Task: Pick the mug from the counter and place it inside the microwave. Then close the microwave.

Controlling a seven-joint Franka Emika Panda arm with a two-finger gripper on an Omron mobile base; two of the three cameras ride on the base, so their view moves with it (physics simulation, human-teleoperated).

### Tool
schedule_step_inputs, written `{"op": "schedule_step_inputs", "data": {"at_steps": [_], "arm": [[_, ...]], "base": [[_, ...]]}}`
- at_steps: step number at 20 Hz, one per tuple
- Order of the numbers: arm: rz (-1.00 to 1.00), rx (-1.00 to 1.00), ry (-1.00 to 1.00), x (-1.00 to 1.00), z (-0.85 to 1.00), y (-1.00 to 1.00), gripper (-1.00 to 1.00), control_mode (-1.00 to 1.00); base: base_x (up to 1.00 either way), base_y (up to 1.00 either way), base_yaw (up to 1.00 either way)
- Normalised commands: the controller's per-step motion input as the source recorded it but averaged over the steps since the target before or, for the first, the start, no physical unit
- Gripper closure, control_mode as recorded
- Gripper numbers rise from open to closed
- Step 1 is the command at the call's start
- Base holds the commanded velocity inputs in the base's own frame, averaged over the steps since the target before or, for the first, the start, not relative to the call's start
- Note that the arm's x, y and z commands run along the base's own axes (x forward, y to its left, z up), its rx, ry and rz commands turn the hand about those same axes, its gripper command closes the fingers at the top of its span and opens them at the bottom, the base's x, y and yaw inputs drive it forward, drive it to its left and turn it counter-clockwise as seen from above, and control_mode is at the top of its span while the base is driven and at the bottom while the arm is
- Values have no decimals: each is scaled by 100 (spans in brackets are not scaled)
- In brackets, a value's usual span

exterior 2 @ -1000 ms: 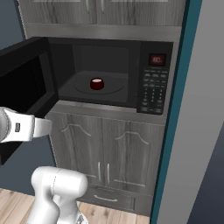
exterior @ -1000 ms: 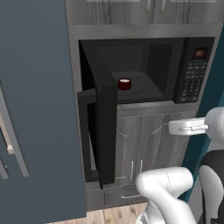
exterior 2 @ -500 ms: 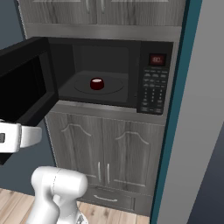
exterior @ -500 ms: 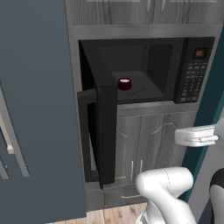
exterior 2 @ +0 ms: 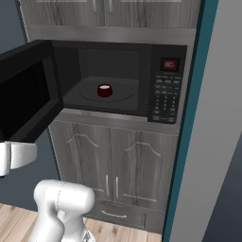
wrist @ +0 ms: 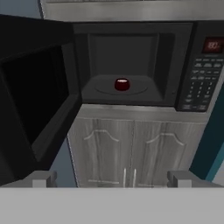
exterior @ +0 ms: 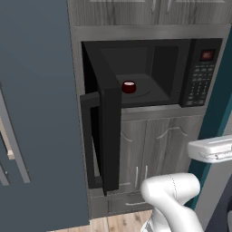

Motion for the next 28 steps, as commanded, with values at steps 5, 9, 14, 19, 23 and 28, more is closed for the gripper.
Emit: {"op": "schedule_step_inputs", "data": {"at_steps": [5,9,14,19,23,28], "arm": [[0,0,-14,-23,5,0,-100,-100],[-3,0,-12,-36,4,0,-100,-100],[-9,-5,-17,-21,0,12,-100,-100],[-12,-8,-14,-1,0,41,-100,-100],[-17,-7,-11,-8,0,48,-100,-100],[-10,0,-22,-68,0,17,-100,-100]], "base": [[0,0,0],[0,0,0],[0,0,0],[0,0,0],[0,0,0],[0,0,0]]}}
